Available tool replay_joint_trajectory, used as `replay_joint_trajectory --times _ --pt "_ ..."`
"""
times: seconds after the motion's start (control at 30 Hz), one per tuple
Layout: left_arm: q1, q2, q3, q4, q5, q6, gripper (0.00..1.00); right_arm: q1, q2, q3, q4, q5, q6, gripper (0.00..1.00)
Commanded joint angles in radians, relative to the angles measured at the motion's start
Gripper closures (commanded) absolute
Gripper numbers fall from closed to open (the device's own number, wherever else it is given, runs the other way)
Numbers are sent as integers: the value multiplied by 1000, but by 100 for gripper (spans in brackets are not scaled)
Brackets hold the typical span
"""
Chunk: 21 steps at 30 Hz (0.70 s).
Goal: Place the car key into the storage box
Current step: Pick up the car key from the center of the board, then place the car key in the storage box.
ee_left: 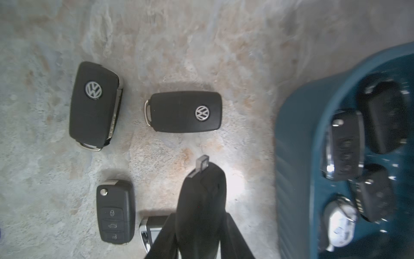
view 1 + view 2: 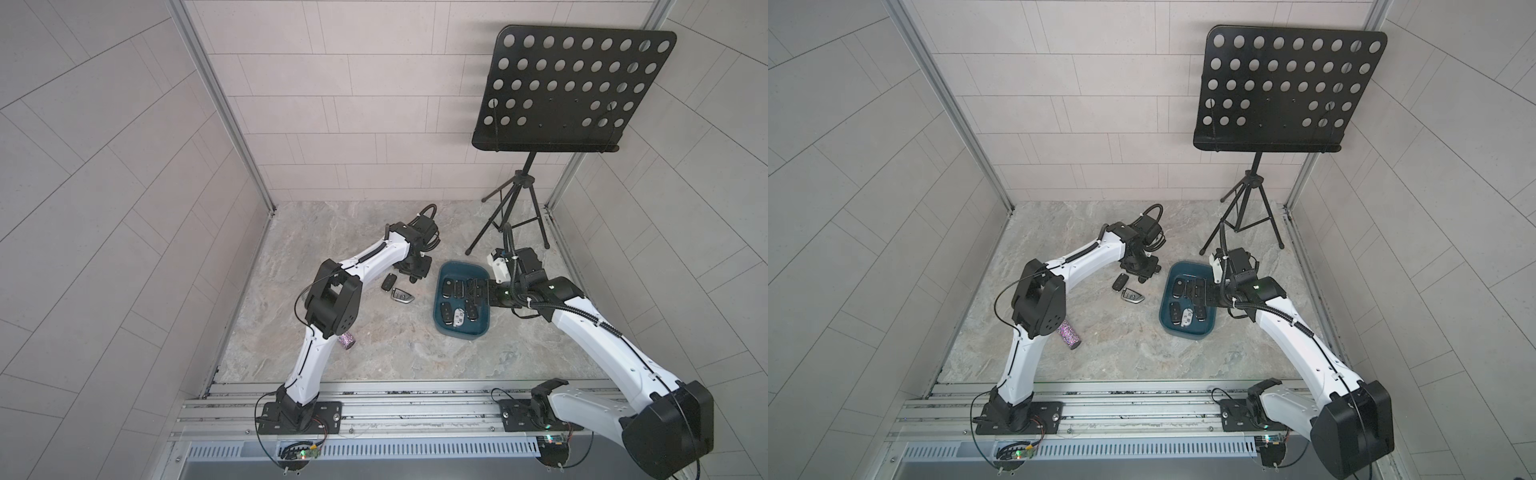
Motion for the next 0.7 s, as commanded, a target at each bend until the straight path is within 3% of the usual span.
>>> replay_joint_trajectory --times 0.0,0.23,0.67 --pt "4 -63 4 -5 58 -45 78 -8 -2 -10 -4 1 -5 0" --pt "-13 -90 1 47 199 -121 77 -10 -14 -12 -2 6 -2 0" --pt "-103 20 124 64 254 -153 76 -22 -68 -38 -1 19 10 0"
